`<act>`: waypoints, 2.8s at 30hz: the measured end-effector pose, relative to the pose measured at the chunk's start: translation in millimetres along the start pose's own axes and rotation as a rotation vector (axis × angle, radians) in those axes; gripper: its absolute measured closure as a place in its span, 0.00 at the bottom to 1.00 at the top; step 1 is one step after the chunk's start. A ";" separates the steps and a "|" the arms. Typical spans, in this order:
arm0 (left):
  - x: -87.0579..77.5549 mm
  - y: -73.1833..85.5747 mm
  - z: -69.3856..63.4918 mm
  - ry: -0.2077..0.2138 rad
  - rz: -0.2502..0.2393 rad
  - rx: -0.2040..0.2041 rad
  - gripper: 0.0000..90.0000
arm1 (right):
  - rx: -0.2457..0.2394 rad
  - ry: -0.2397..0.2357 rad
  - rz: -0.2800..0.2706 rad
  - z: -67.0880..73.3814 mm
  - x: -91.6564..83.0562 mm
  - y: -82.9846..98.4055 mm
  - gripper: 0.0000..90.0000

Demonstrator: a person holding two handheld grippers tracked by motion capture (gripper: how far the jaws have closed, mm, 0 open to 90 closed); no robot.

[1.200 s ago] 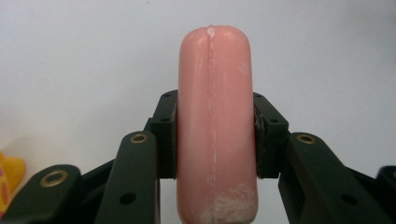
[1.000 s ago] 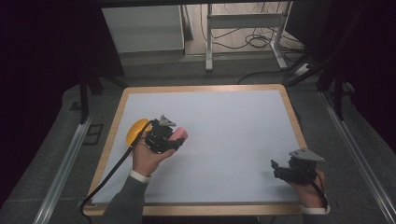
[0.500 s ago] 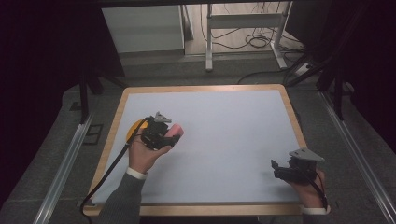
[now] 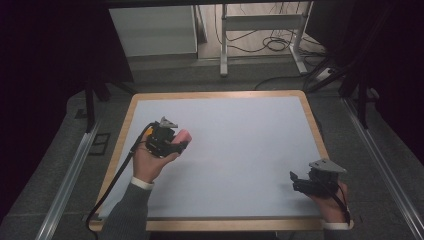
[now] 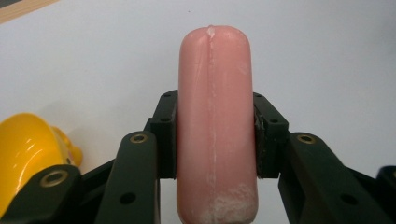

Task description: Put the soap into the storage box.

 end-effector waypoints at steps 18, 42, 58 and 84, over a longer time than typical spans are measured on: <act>-8.5 1.7 30.6 -0.041 -0.010 -0.048 0.67 | -0.004 0.002 -0.001 0.5 -0.9 -0.7 0.09; -14.7 8.0 63.5 -0.077 -0.004 -0.114 0.67 | -0.003 -0.001 -0.003 0.7 -1.4 -0.9 0.09; -10.4 16.7 95.2 -0.118 0.026 -0.163 0.67 | 0.000 0.002 0.001 -0.3 -0.8 -0.1 0.09; 26.5 49.2 125.7 -0.124 0.117 -0.248 0.67 | 0.000 0.006 0.008 -0.8 1.0 1.3 0.09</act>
Point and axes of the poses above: each handheld gripper's, and its own axes: x roughly forward along the jaws, y roughly out of its underside, z roughly to its left, the point moved 10 cm from there along x, roughly forward along the jaws, and after that the axes turned 10 degrees about z, right-handed, at the moved point
